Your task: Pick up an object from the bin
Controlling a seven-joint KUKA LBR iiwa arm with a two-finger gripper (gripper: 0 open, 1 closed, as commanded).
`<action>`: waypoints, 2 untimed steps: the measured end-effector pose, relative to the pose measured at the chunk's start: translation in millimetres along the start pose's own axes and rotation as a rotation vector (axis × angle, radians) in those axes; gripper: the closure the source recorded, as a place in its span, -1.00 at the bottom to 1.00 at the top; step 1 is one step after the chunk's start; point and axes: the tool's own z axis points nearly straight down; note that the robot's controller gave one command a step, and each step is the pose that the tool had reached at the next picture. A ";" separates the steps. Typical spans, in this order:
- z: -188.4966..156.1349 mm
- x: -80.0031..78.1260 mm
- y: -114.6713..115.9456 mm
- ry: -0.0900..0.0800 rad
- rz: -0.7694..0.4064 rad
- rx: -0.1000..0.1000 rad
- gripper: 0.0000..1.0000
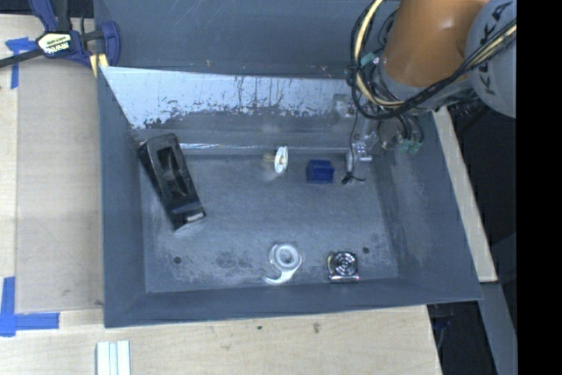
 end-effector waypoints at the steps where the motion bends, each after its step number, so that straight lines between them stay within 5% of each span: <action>1: 54.2 1.4 -5.6 -0.001 0.001 0.000 -1.00; 2: 84.6 -5.9 -24.3 -0.002 0.033 0.000 1.00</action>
Offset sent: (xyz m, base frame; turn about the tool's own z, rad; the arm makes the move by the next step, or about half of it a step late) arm 0.0046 -0.0238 -0.0843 0.0322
